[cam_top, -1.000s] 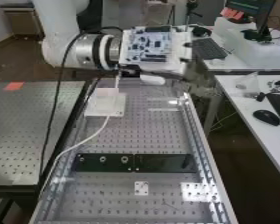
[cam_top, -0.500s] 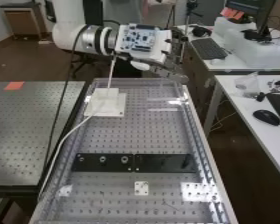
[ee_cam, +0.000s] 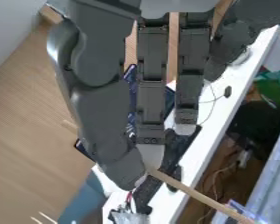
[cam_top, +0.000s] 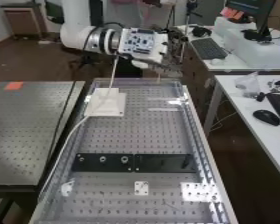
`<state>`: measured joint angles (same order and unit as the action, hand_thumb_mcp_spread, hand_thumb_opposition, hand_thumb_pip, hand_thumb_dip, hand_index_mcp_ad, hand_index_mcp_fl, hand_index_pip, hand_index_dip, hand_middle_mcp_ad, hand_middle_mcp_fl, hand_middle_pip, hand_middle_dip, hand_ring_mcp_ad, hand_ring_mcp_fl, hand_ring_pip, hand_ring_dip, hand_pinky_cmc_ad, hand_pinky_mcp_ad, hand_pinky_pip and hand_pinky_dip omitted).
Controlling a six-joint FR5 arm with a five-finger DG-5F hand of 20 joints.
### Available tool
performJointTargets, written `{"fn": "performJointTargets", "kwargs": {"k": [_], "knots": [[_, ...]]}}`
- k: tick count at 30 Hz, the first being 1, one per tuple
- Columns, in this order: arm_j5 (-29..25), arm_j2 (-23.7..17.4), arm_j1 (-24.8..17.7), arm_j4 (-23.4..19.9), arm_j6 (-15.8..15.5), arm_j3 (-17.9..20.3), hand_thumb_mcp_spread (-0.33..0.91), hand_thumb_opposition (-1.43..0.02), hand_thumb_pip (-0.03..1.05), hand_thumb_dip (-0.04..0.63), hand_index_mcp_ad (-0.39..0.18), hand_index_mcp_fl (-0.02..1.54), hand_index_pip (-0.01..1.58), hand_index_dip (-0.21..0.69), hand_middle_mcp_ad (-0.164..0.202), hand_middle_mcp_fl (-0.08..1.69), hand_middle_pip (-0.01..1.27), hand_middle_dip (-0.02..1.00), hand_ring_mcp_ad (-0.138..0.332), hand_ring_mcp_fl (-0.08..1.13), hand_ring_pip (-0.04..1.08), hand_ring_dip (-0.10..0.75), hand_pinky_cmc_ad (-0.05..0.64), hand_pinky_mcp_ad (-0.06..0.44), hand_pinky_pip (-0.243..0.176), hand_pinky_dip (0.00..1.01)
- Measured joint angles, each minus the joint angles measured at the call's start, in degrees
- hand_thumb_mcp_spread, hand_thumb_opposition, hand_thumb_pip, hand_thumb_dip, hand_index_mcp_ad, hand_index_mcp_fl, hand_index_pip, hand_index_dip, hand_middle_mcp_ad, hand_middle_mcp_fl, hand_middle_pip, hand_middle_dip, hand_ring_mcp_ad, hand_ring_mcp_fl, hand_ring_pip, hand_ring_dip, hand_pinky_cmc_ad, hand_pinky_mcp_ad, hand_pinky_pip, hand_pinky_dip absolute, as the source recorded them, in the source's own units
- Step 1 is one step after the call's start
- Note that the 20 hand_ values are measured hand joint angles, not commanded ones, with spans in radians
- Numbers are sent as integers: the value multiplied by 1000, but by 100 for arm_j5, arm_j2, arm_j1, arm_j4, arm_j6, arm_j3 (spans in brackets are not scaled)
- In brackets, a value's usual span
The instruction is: Grab the chopstick and place it in the clear container
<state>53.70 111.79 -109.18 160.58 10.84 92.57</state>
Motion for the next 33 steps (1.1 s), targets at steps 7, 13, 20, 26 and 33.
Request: {"fn": "performJointTargets", "kwargs": {"k": [7,13,20,26,33], "knots": [[-84,253,-24,259,450,-84,824,-1075,403,260,-206,1302,297,410,45,1325,209,674,148,799,106,463,508,195,47,155],[-140,434,-26,467,725,-114,824,-1075,403,265,-206,1304,297,410,45,1326,209,667,145,812,110,459,506,199,45,155],[-102,710,-44,743,1116,-169,824,-1075,403,265,-206,1302,293,410,45,1325,215,667,145,812,110,459,510,201,45,155],[17,877,-54,957,1246,-255,824,-1075,403,265,-206,1302,297,410,45,1325,215,667,145,812,110,459,510,201,51,155],[134,984,-25,1094,1116,-410,822,-1075,403,265,-206,1302,297,410,45,1325,213,660,145,817,110,459,510,199,47,155]]}}
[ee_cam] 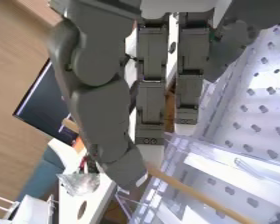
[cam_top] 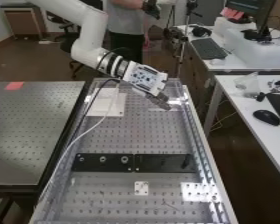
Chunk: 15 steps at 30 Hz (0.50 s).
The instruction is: Grab the chopstick and place it in the clear container
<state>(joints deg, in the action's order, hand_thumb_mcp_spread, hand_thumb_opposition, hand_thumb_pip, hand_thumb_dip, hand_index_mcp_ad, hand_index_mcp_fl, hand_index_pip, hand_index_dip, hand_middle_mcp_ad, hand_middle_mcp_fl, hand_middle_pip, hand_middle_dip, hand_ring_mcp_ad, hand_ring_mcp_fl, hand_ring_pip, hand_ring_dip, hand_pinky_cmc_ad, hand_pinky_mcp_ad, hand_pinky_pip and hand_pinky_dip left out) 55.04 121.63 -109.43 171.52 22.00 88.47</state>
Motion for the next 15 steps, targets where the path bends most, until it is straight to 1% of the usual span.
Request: {"fn": "performJointTargets", "kwargs": {"k": [5,6,7,9,10,11,12,13,14,15], "knots": [[135,37,42,69,-115,-91,810,-1079,403,265,-206,1302,297,410,45,1312,211,660,150,798,105,464,510,204,47,155],[155,44,50,80,-156,-103,796,-1084,405,276,-206,1300,297,410,45,1304,211,660,148,747,103,459,510,202,47,155],[170,47,55,86,-175,-110,778,-1084,405,274,-206,1281,298,414,45,1295,211,660,145,721,99,459,510,202,45,155],[193,50,63,95,-186,-114,696,-1002,353,274,-206,1199,278,414,45,1197,190,663,147,663,96,461,508,202,47,155],[215,52,69,96,-196,-119,667,-974,353,274,-206,1119,244,410,42,1178,162,663,152,630,93,459,494,204,47,155],[244,55,75,105,-219,-124,641,-956,358,274,-206,1042,188,403,42,1180,155,663,150,576,93,464,490,204,44,155],[273,57,80,124,-240,-130,621,-934,367,278,-206,1000,173,396,45,1171,154,663,148,531,82,456,482,204,45,155],[292,57,82,135,-251,-133,625,-929,372,274,-206,1004,175,391,42,1138,148,663,150,531,87,459,475,202,45,155],[315,57,85,142,-270,-133,609,-913,386,274,-206,974,176,375,42,1056,141,660,152,494,93,461,480,202,47,155],[327,58,87,133,-289,-136,595,-897,410,274,-206,890,150,375,42,984,140,663,152,440,70,456,461,202,45,155]]}}
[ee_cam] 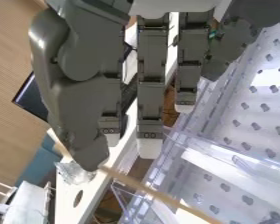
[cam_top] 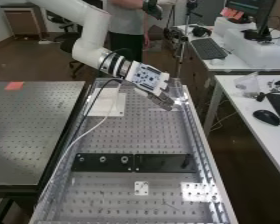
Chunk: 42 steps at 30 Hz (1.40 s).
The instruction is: Grab the chopstick and place it in the clear container
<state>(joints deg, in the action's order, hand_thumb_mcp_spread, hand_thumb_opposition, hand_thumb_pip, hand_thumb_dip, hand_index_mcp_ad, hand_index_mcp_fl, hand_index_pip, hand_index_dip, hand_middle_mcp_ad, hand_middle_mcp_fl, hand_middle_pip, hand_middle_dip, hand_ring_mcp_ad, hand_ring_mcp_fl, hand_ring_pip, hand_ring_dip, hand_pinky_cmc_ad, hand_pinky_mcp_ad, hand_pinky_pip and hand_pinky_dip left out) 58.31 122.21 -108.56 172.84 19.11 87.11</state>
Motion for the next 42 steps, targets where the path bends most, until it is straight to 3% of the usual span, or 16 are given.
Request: {"fn": "performJointTargets", "kwargs": {"k": [12,15,17,19,22,24,27,29,31,37,39,42], "knots": [[62,-25,22,-110,-221,-52,531,-819,464,278,-206,653,66,347,45,686,122,663,152,227,70,438,382,195,3,155],[102,-95,48,-236,-266,-20,473,-806,398,262,-202,524,44,358,45,527,94,660,166,148,75,429,368,195,-30,152],[185,-241,93,-467,-423,73,438,-773,340,243,-206,374,30,363,45,401,91,660,195,65,79,429,365,194,-30,152],[287,-403,141,-659,-649,163,365,-726,293,211,-206,276,17,360,45,230,89,597,222,38,80,403,365,195,-26,182],[471,-680,229,-903,-1205,305,279,-679,267,126,-175,248,17,363,44,150,89,487,234,24,75,323,367,197,-61,199],[665,-934,323,-1045,-1785,414,258,-668,267,87,-171,218,24,361,44,103,87,424,239,0,80,269,375,204,-59,201],[883,-1157,440,-1110,-2318,486,223,-653,265,51,-171,225,37,328,44,87,106,340,243,0,75,197,377,215,-91,199],[1221,-1318,577,-1093,-2782,499,206,-632,265,37,-173,227,37,314,44,68,106,321,243,0,80,173,379,215,-89,201],[1493,-1394,670,-991,-3165,468,211,-632,265,23,-173,161,37,297,44,70,108,281,248,0,75,141,394,213,-108,204],[2246,-1505,940,-294,-4869,181,148,-642,265,5,-140,47,37,157,42,51,110,169,257,2,58,44,431,211,-154,164],[2481,-1550,1049,-99,-5535,108,147,-642,276,5,-138,24,35,126,45,54,108,152,257,5,54,28,447,211,-155,162],[2737,-1623,1214,85,-6222,34,145,-642,290,0,-141,24,38,96,40,54,113,112,255,5,52,-19,445,211,-154,162]]}}
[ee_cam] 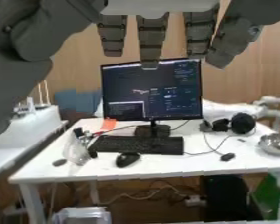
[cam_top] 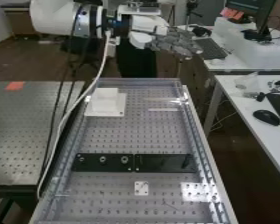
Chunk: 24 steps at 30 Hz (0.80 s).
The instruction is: Grab the chopstick and place it in the clear container
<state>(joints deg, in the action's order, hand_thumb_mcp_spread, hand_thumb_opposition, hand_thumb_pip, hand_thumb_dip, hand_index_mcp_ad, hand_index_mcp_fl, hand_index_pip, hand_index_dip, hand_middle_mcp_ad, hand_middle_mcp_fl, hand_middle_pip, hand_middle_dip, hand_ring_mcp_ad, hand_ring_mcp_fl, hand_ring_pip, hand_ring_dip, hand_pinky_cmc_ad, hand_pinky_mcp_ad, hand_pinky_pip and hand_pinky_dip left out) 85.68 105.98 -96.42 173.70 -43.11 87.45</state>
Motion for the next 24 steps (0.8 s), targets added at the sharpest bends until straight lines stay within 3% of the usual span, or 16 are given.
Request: {"fn": "performJointTargets", "kwargs": {"k": [3,8,24], "knots": [[119,-36,183,146,-272,-119,145,-641,297,-9,-127,24,37,80,45,54,108,105,255,5,51,-37,445,211,-157,162],[29,24,289,243,-282,-338,148,-641,304,-5,-113,26,51,47,38,54,113,89,253,5,54,-37,445,211,-154,164],[-1542,323,-35,211,70,-694,141,-649,304,-5,-106,24,51,35,40,54,112,77,253,5,51,-51,445,211,-157,164]]}}
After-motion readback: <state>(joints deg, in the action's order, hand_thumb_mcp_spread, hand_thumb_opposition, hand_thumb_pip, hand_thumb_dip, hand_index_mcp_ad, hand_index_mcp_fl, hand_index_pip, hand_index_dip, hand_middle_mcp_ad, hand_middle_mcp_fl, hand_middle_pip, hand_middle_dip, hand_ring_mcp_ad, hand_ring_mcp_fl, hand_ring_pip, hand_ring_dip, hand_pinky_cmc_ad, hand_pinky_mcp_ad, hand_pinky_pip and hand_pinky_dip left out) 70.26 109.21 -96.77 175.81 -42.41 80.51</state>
